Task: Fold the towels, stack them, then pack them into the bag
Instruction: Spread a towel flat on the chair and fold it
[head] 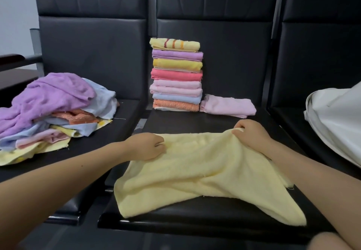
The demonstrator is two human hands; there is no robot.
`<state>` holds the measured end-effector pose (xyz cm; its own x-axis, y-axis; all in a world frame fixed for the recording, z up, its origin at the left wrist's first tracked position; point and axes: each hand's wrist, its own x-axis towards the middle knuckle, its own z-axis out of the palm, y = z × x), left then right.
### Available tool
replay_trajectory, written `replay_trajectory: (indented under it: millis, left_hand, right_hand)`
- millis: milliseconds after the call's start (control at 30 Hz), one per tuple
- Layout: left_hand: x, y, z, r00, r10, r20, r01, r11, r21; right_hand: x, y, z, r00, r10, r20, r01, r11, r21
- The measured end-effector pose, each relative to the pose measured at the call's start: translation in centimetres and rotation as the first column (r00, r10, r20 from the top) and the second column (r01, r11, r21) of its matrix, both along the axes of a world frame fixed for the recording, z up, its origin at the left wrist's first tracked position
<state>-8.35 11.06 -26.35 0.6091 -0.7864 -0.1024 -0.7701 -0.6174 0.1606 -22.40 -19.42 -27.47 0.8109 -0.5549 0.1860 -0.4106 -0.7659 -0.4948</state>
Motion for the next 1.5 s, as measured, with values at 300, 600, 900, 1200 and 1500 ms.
replay_trajectory:
  millis: [300,600,900,1200,1500]
  left_hand:
    - [2.5,-0.2,1.0,0.969,0.174,-0.174,-0.215,0.942,-0.258]
    - [5.2,-0.5,-0.3,0.944,0.329,0.014,-0.316,0.916,-0.245]
    - [5.1,-0.9,0.2,0.939,0.304,-0.162,-0.319,0.945,-0.074]
    - [3.6,0.0,1.8,0.764,0.196,-0.614,-0.459,0.835,-0.305]
    - [0.6,2.3,10.0,0.706,-0.08,-0.704,-0.576,0.513,-0.636]
  right_hand:
    - [0.9,-0.7,-0.5,0.995,0.004,-0.103,-0.009,0.999,-0.046]
    - [0.4,-1.7,-0.2,0.994,-0.026,-0.108,0.026,1.0,-0.003]
    - [0.3,-1.7,1.4,0.954,-0.053,-0.296,0.106,0.98,0.166]
    - [-1.8,0.2,1.4,0.988,0.024,-0.151,-0.025,1.0,-0.004]
    - [-4.2,3.6,8.9,0.925,-0.079,0.371,0.069,0.997,0.041]
